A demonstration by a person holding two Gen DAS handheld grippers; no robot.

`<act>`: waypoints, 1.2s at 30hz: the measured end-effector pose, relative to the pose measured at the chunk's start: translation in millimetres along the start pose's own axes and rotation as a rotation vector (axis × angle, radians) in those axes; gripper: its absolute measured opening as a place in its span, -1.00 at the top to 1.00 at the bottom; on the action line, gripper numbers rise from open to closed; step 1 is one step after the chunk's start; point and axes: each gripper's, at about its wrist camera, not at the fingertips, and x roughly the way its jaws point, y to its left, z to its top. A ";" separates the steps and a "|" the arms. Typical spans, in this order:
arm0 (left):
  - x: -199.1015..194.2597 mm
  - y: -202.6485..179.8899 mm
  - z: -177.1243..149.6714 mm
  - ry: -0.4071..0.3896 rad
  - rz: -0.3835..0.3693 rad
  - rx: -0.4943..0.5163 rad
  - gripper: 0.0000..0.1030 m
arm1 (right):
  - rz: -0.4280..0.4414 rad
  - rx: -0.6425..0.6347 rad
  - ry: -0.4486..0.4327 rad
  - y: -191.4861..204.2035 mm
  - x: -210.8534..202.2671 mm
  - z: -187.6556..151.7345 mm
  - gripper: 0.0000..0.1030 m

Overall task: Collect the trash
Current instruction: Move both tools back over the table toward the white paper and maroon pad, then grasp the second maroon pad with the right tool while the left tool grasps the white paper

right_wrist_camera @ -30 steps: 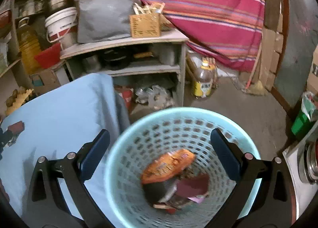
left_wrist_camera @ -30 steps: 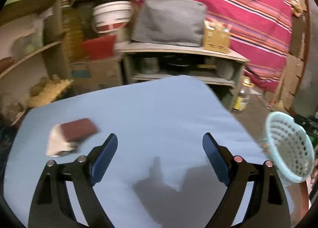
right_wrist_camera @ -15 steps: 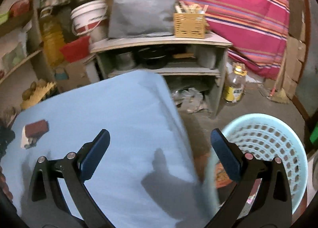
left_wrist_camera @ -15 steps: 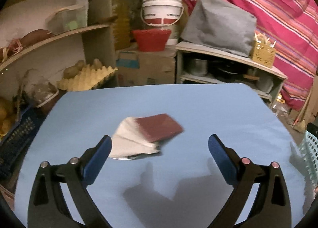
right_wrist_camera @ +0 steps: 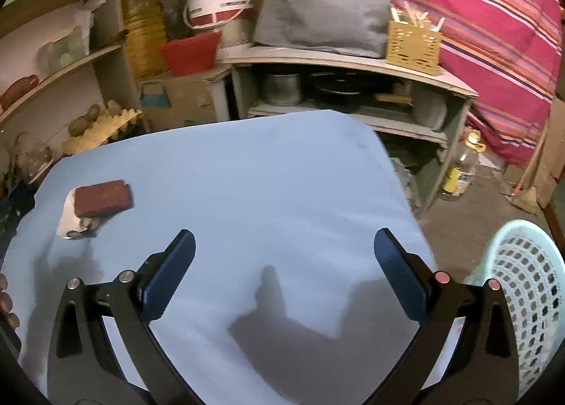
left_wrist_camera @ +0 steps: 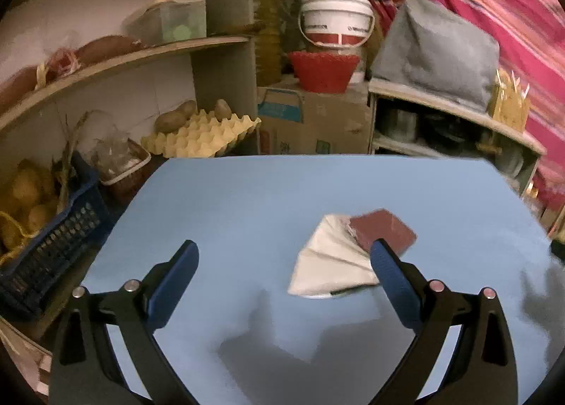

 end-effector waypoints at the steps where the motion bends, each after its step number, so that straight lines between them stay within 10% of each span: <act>1: -0.5 4.0 2.6 -0.009 -0.007 -0.013 -0.85 | 0.005 -0.006 0.004 5.0 2.9 1.2 -0.91; 36: 31.2 120.9 15.7 0.079 0.112 -0.088 -0.85 | 0.276 -0.345 0.135 220.7 113.5 37.2 -0.92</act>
